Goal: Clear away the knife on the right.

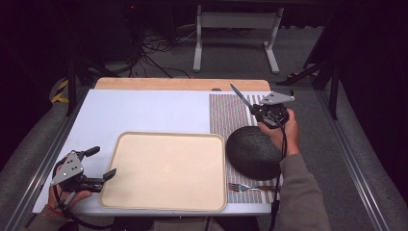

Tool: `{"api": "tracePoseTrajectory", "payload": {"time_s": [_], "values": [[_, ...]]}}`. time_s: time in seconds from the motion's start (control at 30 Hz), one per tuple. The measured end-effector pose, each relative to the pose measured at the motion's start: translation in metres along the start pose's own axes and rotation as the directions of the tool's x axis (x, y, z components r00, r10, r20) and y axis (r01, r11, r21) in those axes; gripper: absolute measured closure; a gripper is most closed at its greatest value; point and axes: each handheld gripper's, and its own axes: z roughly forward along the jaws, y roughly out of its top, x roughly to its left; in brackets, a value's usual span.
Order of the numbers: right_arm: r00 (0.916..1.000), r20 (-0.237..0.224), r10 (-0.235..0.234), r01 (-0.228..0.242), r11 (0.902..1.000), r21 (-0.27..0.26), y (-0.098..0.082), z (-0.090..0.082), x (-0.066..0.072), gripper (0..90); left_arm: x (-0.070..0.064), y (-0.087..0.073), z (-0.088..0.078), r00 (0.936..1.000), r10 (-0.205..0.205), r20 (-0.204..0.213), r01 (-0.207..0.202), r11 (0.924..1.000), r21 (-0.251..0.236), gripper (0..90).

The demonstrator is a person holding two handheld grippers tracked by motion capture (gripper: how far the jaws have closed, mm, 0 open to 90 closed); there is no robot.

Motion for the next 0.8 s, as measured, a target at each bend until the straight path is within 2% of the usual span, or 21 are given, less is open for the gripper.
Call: {"api": "tracePoseTrajectory", "payload": {"time_s": [0.4, 0.67, 0.8], "values": [[0.9966, -0.080, -0.018, 0.020, 0.9995, 0.027, -0.003, -0.020, 0.054, 78.1, 0.000, 0.001, 0.004, 0.9999, 0.009, 0.006, -0.009, 0.9999, 0.007, 7.2], [0.9881, -0.147, -0.047, 0.052, 0.9981, 0.033, -0.002, -0.026, 0.098, 78.1, -0.001, 0.001, 0.005, 1.0000, 0.008, 0.005, -0.008, 1.0000, 0.003, 7.2], [0.9800, -0.188, -0.065, 0.072, 0.9969, 0.032, -0.002, -0.026, 0.119, 78.1, -0.002, 0.001, 0.005, 0.9999, 0.015, 0.003, -0.015, 0.9999, 0.007, 7.2]]}}
